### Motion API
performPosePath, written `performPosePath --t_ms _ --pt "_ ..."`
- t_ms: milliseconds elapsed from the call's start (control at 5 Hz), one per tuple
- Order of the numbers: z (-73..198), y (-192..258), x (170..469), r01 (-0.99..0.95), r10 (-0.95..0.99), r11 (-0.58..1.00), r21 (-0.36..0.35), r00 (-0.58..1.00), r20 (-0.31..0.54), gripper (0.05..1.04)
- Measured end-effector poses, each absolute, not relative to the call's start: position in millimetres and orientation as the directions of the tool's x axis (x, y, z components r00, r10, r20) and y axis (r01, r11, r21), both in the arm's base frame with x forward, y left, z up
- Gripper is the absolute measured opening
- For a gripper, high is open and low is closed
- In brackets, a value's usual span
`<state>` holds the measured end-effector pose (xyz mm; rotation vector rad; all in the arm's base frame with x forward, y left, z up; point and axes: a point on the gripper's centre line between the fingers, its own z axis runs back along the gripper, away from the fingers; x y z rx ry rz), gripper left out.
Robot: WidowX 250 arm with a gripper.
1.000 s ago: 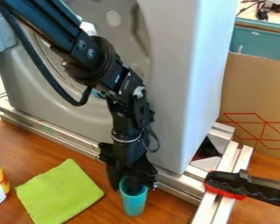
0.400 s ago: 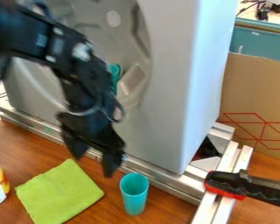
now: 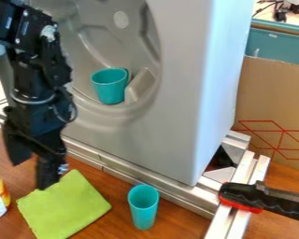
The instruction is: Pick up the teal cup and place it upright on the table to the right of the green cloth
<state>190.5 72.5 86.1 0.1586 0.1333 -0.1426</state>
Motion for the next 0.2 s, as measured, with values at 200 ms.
performPosePath --t_ms 200 --pt "87.0 89.6 189.2 0.134 -0.112 0.977 0.164 0.984 -0.136 1.001"
